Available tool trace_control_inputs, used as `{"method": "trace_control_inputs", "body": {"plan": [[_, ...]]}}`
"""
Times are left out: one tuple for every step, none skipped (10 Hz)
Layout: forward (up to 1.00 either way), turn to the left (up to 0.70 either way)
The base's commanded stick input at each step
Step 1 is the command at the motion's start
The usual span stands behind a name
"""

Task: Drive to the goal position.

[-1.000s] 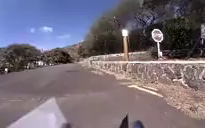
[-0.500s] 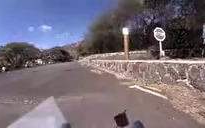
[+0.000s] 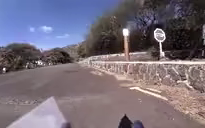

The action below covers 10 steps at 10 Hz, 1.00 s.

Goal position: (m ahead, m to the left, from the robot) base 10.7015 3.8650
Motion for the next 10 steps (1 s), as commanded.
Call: {"method": "trace_control_inputs", "body": {"plan": [[0.5,0.0],[0.5,0.0],[0.5,0.0],[0.5,0.0],[0.5,0.0],[0.5,0.0],[0.5,0.0],[0.5,0.0],[0.5,0.0],[0.5,0.0]]}}
